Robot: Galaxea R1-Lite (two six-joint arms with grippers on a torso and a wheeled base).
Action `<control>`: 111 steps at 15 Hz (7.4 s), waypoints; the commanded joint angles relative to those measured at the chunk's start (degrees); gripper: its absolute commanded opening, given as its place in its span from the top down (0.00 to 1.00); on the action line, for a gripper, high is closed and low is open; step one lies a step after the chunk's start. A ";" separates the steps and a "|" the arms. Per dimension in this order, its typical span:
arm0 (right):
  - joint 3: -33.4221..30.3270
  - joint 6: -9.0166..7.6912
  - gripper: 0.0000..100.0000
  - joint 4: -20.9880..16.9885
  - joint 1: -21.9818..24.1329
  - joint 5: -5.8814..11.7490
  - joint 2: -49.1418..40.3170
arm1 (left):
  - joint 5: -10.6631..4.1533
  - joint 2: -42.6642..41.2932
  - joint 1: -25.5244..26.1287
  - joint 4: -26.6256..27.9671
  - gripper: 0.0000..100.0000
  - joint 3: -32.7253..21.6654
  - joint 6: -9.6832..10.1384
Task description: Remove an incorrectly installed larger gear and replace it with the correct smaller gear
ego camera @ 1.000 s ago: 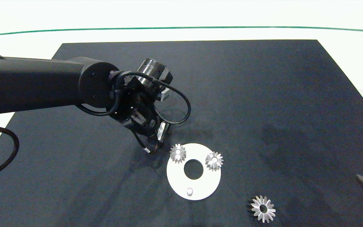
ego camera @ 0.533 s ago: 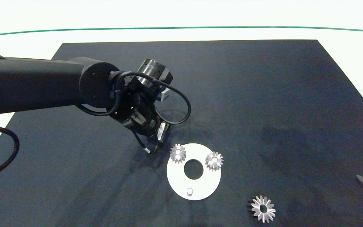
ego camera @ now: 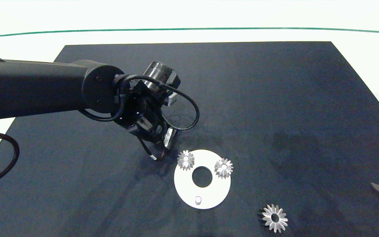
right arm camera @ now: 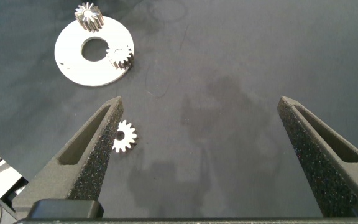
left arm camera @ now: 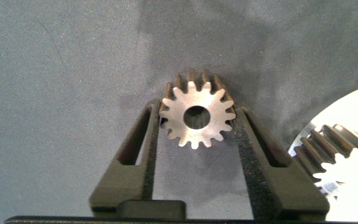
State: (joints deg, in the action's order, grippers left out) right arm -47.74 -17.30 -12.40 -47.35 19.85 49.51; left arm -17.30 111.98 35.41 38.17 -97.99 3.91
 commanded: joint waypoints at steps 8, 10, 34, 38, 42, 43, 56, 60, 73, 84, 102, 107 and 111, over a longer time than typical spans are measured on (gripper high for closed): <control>0.01 -0.10 0.00 -0.08 -0.02 0.10 -0.11 | -1.07 -0.98 0.53 0.15 0.76 1.57 0.13; 0.01 -0.10 0.00 -0.08 -0.02 0.10 -0.20 | -0.98 -3.00 0.36 0.24 0.80 1.31 -0.13; -2.62 -2.13 0.00 -1.23 0.06 0.28 -4.59 | -11.62 -10.29 32.97 -1.17 0.84 12.38 5.93; -2.71 -2.21 0.00 -1.23 0.06 0.28 -4.77 | -11.62 -6.78 32.00 0.77 0.84 12.12 5.58; -2.80 -2.21 0.00 -1.23 0.06 0.28 -5.03 | -11.62 -5.02 31.82 3.49 0.84 11.68 5.58; -2.80 -2.30 0.00 -1.23 0.06 0.28 -5.12 | -11.62 -4.93 31.38 3.49 0.84 11.59 5.58; -2.71 -2.30 0.00 -1.31 0.06 0.28 -4.95 | -11.88 -4.32 27.43 3.40 0.84 11.77 2.85; -2.62 -2.74 0.00 -1.31 0.06 0.28 -4.77 | -11.97 -4.49 28.75 3.40 0.84 12.03 3.38; -2.71 -2.83 0.00 -1.23 0.06 0.10 -5.03 | -13.02 -2.30 28.83 3.05 0.84 12.12 4.00; -2.62 -2.83 0.00 -1.23 0.06 0.10 -5.03 | -13.02 -1.94 28.39 2.26 0.84 12.56 4.00; -2.71 -2.83 0.00 -1.14 0.06 0.28 -5.21 | -12.94 -20.58 22.95 1.82 0.00 19.77 4.08; -2.89 -2.92 0.00 -1.14 0.41 0.81 -5.91 | -12.94 -43.25 15.74 -9.60 0.00 39.63 8.83; -4.47 -2.92 0.00 -1.05 6.04 1.25 -8.46 | -12.85 -59.60 1.41 -9.96 0.00 41.47 4.08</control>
State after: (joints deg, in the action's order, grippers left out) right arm -51.85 -20.03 -13.19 -44.18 20.83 42.74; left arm -29.99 64.63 44.46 29.01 -58.65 9.64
